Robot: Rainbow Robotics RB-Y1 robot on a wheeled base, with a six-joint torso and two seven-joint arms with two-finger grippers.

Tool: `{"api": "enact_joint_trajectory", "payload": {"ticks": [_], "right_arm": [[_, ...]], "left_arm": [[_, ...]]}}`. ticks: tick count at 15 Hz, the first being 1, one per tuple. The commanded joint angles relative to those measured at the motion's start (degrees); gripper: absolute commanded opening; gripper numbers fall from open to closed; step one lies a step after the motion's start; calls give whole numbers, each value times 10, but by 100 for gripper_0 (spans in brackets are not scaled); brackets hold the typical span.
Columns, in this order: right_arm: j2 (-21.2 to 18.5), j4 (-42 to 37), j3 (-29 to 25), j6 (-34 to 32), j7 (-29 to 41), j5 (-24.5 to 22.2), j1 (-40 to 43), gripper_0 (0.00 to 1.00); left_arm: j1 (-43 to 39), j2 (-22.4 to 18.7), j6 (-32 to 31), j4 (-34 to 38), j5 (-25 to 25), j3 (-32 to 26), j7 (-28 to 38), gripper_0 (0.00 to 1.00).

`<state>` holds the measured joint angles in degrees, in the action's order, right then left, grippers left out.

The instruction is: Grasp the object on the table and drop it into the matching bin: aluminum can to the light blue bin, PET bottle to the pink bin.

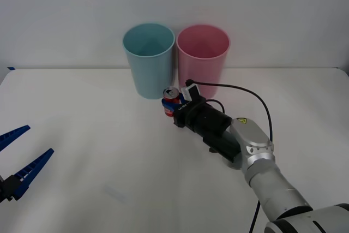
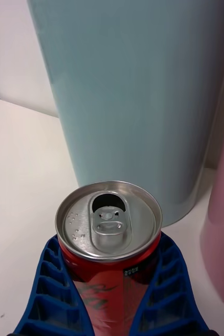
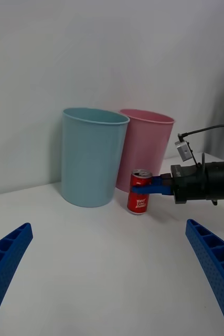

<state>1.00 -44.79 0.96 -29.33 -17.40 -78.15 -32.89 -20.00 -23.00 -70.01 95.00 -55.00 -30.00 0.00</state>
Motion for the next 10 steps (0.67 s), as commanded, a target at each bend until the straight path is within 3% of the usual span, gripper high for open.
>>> {"api": "enact_joint_trajectory", "payload": {"ticks": [1, 6, 10], "right_arm": [[0, 0, 5, 0, -1, 5, 1, 0], [0, -31, 25, -4, 2, 62, 20, 0], [-67, -143, 104, 3, 21, 148, 86, 0]], "left_arm": [[0, 0, 0, 0, 0, 0, 0, 100], [0, 0, 0, 0, 0, 0, 0, 100], [0, 0, 0, 0, 0, 0, 0, 100]]}}
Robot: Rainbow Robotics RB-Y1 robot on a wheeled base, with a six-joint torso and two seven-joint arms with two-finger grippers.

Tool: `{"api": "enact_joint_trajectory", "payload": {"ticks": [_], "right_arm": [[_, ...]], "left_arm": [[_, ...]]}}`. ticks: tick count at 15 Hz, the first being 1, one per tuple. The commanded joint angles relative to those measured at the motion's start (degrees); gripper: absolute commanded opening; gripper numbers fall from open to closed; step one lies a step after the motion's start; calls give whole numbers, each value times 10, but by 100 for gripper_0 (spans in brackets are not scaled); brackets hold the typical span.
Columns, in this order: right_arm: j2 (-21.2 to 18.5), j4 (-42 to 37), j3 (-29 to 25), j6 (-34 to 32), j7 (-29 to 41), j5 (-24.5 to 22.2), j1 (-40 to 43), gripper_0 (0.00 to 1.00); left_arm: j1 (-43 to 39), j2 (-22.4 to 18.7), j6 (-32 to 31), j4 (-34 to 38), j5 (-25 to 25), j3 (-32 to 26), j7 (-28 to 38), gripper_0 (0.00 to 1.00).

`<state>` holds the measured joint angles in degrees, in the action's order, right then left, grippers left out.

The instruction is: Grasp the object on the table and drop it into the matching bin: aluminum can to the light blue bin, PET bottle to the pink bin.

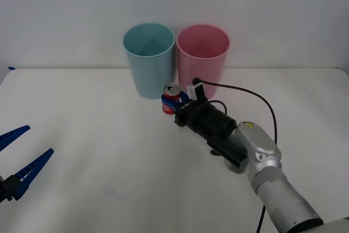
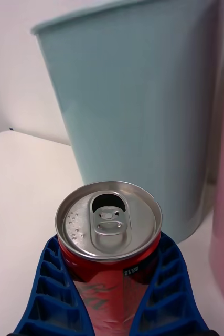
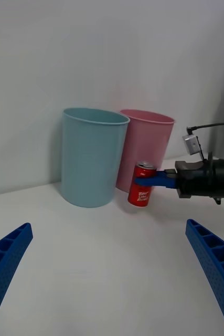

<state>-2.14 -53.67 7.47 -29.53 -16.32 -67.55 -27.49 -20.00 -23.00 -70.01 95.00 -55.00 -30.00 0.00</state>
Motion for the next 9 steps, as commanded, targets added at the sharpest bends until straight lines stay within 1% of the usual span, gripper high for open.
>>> {"api": "enact_joint_trajectory", "payload": {"ticks": [1, 2, 4, 6, 7, 9], "right_arm": [[-55, -87, 57, 15, 16, 59, 50, 0], [-75, -122, 75, 26, 35, 69, 70, 0], [-128, -220, 114, 54, 80, 98, 121, 0], [-181, -301, 146, 84, 113, 124, 157, 0], [-206, -342, 152, 92, 132, 135, 177, 0], [-244, -400, 152, 96, 169, 144, 208, 0]], "left_arm": [[0, 0, 0, 0, 0, 0, 0, 100], [0, 0, 0, 0, 0, 0, 0, 100], [0, 0, 0, 0, 0, 0, 0, 100], [0, 0, 0, 0, 0, 0, 0, 100], [0, 0, 0, 0, 0, 0, 0, 100], [0, 0, 0, 0, 0, 0, 0, 100]]}}
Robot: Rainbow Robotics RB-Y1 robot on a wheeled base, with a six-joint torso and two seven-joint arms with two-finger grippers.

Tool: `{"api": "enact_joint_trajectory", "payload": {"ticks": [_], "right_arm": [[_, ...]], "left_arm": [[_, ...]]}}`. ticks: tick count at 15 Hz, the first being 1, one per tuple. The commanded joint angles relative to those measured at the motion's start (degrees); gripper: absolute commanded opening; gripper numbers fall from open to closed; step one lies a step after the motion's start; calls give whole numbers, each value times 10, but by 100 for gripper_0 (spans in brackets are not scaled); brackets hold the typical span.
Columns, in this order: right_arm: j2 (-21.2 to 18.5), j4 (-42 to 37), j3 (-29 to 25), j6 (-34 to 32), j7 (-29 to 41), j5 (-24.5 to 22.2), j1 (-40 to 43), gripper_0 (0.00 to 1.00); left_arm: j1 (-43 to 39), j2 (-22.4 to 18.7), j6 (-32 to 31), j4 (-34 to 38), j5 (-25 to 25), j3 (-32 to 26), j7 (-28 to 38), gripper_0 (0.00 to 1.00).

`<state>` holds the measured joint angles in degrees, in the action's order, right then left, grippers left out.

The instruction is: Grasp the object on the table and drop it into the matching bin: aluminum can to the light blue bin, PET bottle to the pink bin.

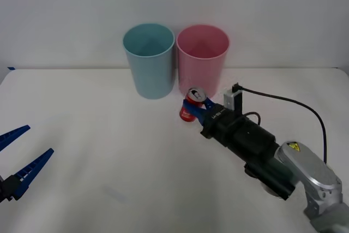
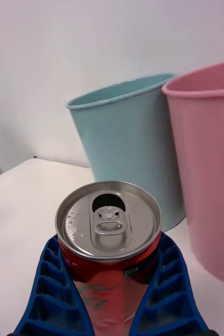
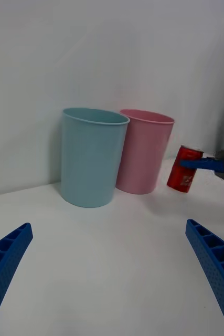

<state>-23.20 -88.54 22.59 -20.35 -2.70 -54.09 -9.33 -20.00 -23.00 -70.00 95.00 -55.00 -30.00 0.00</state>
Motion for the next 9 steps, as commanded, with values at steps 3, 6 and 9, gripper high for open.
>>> {"api": "enact_joint_trajectory", "payload": {"ticks": [3, 6, 9], "right_arm": [[-73, -109, -8, 13, 79, 30, 44, 0], [-85, -144, -25, 14, 131, 33, 44, 0], [-102, -178, -33, 16, 185, 33, 38, 0]], "left_arm": [[0, 0, 0, 0, 0, 0, 0, 100], [0, 0, 0, 0, 0, 0, 0, 100], [0, 0, 0, 0, 0, 0, 0, 100]]}}
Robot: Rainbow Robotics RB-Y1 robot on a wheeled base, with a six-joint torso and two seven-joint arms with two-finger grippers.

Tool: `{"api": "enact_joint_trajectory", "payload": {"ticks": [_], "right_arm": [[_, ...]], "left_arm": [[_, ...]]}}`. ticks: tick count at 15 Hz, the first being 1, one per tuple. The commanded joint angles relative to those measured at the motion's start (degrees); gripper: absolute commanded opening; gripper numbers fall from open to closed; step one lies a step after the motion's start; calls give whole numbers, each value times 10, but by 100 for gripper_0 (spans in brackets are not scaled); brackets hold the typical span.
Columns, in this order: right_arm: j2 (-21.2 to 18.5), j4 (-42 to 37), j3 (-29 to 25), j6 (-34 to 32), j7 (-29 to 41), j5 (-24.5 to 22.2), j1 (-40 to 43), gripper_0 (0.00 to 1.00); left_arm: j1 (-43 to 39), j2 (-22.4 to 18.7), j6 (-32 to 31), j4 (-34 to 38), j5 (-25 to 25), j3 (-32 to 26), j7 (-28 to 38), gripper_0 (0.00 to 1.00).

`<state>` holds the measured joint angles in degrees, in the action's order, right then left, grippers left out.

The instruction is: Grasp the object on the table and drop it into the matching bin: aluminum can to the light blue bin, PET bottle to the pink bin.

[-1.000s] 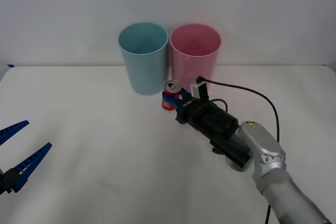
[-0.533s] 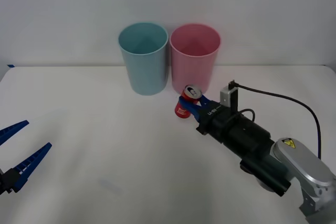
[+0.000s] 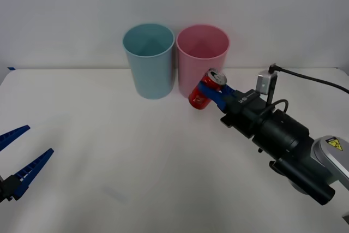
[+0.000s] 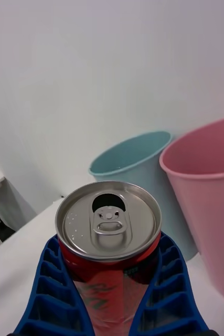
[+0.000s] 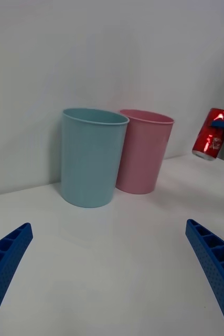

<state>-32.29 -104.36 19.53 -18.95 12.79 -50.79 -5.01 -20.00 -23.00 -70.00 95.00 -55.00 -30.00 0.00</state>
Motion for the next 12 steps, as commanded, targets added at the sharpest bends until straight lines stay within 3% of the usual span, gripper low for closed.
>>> {"api": "enact_joint_trajectory", "payload": {"ticks": [1, 6, 8, 12], "right_arm": [[-17, -30, -3, 5, 49, 0, -12, 0], [-37, -29, 12, 15, 80, 4, -92, 0], [-46, -7, 41, 27, 83, 31, -150, 0], [-38, 69, 97, 63, 86, 31, -277, 0]], "left_arm": [[0, 0, 0, 0, 0, 0, 0, 100], [0, 0, 0, 0, 0, 0, 0, 100], [0, 0, 0, 0, 0, 0, 0, 100], [0, 0, 0, 0, 0, 0, 0, 100]]}}
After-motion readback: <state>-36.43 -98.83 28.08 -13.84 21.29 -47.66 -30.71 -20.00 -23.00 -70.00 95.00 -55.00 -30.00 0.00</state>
